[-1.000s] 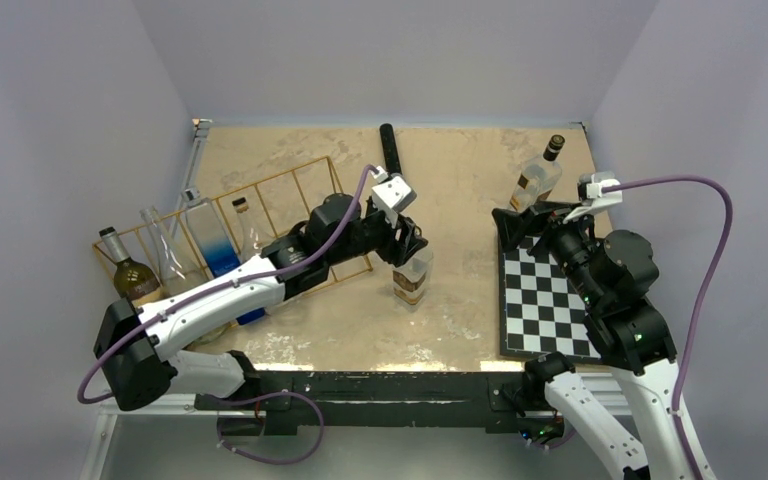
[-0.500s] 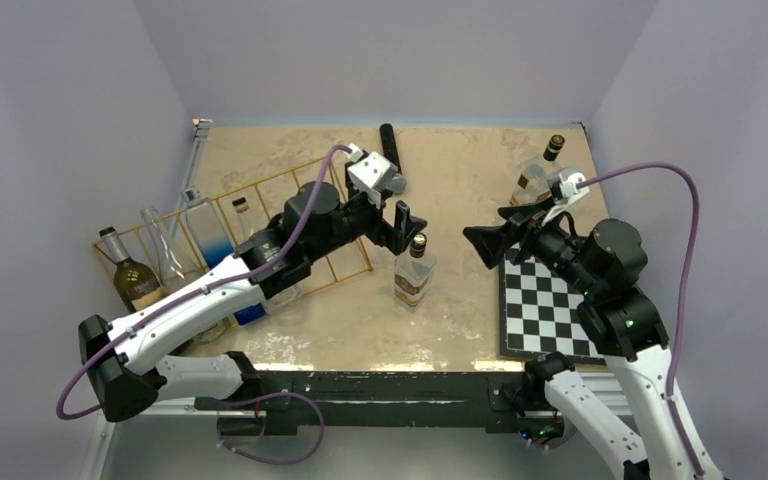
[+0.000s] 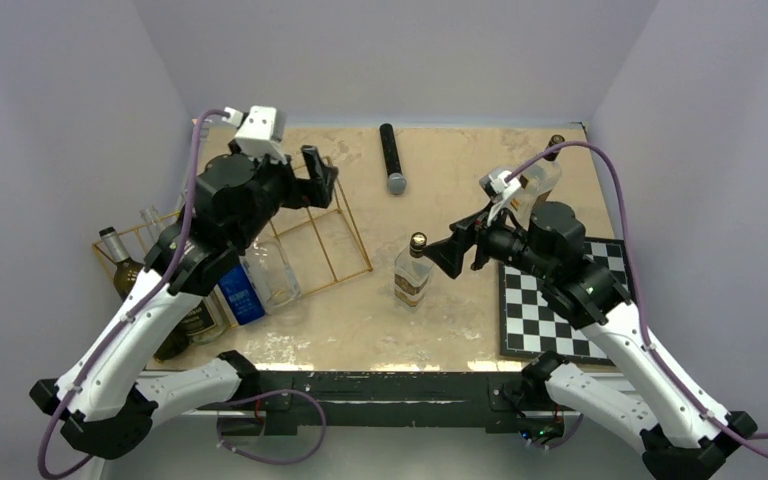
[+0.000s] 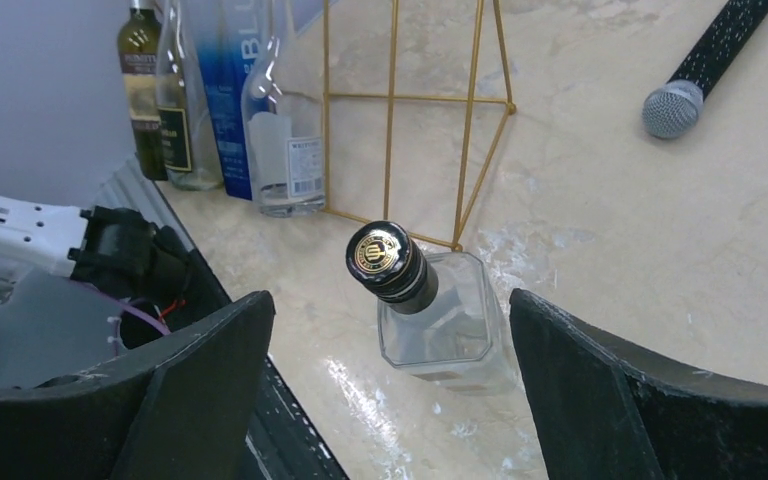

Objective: Take the wine bottle off the wine rack

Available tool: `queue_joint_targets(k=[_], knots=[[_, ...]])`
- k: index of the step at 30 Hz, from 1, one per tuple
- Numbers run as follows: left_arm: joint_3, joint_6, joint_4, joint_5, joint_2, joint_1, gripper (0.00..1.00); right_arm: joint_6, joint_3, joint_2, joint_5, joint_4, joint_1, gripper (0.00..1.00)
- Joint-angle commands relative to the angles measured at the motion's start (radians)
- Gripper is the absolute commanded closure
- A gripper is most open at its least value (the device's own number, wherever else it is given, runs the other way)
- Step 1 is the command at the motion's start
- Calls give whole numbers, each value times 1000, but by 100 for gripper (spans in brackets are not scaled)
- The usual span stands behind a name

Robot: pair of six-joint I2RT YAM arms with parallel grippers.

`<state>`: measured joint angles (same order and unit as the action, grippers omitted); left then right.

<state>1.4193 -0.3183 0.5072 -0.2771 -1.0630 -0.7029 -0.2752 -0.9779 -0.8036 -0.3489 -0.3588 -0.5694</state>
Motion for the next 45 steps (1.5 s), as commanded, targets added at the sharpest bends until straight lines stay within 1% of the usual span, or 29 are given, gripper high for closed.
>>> queue_joint_targets(k=[1, 5, 7, 12, 16, 18, 21, 22, 24, 26, 29, 33, 37, 42, 45], knots=[[-101, -48, 127, -68, 110, 84, 1, 49, -64, -37, 147, -50, -50, 9], [-169, -9, 166, -188, 154, 99, 1, 76, -109, -102, 192, -107, -90, 16], [-186, -8, 197, -219, 163, 108, 1, 78, -119, -124, 199, -107, -108, 16], [-281, 24, 165, -218, 230, 109, 1, 71, -152, -194, 213, -108, -155, 21], [-355, 62, 159, -256, 279, 109, 1, 83, -196, -258, 270, -146, -187, 31], [-388, 64, 150, -268, 309, 110, 1, 86, -214, -283, 294, -155, -195, 40], [-441, 62, 110, -279, 353, 108, 1, 80, -242, -309, 363, -173, -197, 62], [-457, 64, 96, -280, 365, 108, 1, 81, -262, -317, 406, -181, -197, 73], [-474, 68, 77, -287, 383, 108, 2, 101, -315, -340, 471, -209, -195, 86], [-482, 58, 75, -300, 395, 108, 2, 155, -392, -381, 561, -227, -188, 100], [-487, 29, 84, -336, 420, 109, 2, 217, -525, -455, 622, -226, -123, 100], [-511, 35, 54, -337, 459, 108, 2, 221, -677, -580, 562, -181, 41, 100], [-519, 39, 52, -343, 471, 108, 2, 206, -857, -740, 510, -155, 162, 100], [-520, 39, 51, -325, 461, 108, 2, 198, -1163, -972, 507, -211, 253, 100], [-520, 43, 51, -316, 457, 108, 3, 195, -1287, -1077, 522, -219, 289, 100]])
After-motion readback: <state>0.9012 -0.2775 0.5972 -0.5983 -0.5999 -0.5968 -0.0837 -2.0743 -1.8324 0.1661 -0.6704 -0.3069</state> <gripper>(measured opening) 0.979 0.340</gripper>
